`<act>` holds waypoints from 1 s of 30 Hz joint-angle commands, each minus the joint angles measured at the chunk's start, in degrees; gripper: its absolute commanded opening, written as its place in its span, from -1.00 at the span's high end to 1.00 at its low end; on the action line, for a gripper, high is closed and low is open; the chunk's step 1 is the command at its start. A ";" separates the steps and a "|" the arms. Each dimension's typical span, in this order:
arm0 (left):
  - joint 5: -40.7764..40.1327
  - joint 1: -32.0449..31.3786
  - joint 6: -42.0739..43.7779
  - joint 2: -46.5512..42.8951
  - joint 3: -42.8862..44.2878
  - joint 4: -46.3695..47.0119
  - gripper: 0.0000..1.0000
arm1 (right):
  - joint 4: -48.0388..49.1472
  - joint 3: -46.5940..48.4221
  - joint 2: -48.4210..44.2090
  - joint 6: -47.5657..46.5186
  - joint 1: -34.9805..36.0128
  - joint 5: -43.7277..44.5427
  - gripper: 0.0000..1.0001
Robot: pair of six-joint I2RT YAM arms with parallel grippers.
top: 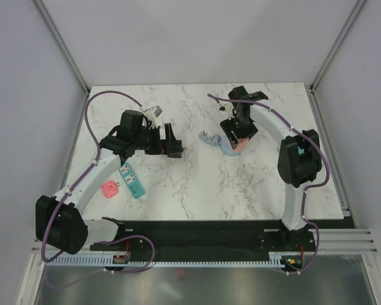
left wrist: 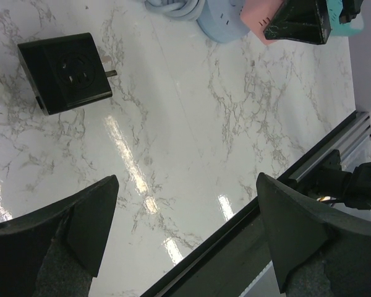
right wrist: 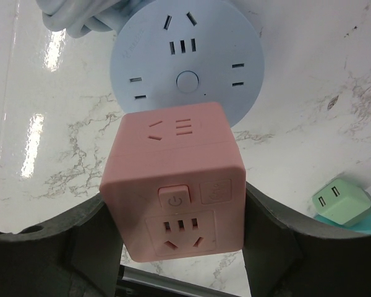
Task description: Insert the plug
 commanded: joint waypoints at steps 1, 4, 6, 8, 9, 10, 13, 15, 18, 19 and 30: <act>0.02 0.04 2.47 -1.82 -0.29 0.60 -1.00 | 0.82 0.63 0.38 -0.58 -0.60 1.01 1.00; -0.33 0.04 2.55 -2.08 -0.38 0.51 -1.00 | 1.09 0.54 0.56 -1.02 -1.22 0.40 1.00; -0.60 0.04 2.64 -2.17 -0.47 0.60 -1.00 | 1.35 0.54 0.73 -1.29 -1.57 -0.30 1.00; -0.78 0.12 2.64 -2.44 -0.47 0.60 -0.99 | 2.22 -0.07 0.73 -1.38 -1.92 -0.48 1.00; -0.86 0.04 2.73 -2.44 -0.47 0.60 -0.99 | 2.40 -0.51 0.73 -1.38 -2.10 -1.09 1.00; -1.04 0.04 2.73 -2.52 -0.47 0.60 -0.99 | 2.84 -1.38 0.64 -1.46 -2.27 -1.62 1.00; -1.39 0.04 2.82 -2.70 -0.56 0.60 -0.99 | 4.95 -3.58 0.38 -1.38 -2.36 -3.99 1.00; -1.48 0.04 2.73 -2.70 -0.56 0.51 -0.99 | 6.01 -4.46 0.47 -1.11 -2.36 -4.26 1.00; -1.57 0.04 2.82 -2.70 -0.47 0.51 -0.99 | 6.36 -5.26 0.56 -1.20 -2.36 -4.35 1.00; -1.65 0.12 2.82 -2.70 -0.56 0.60 -0.99 | 6.45 -5.52 0.47 -1.20 -2.36 -4.61 1.00; -2.62 0.12 2.99 -3.66 -0.56 0.51 -1.00 | 8.73 -7.80 -0.06 2.13 -2.19 0.39 1.00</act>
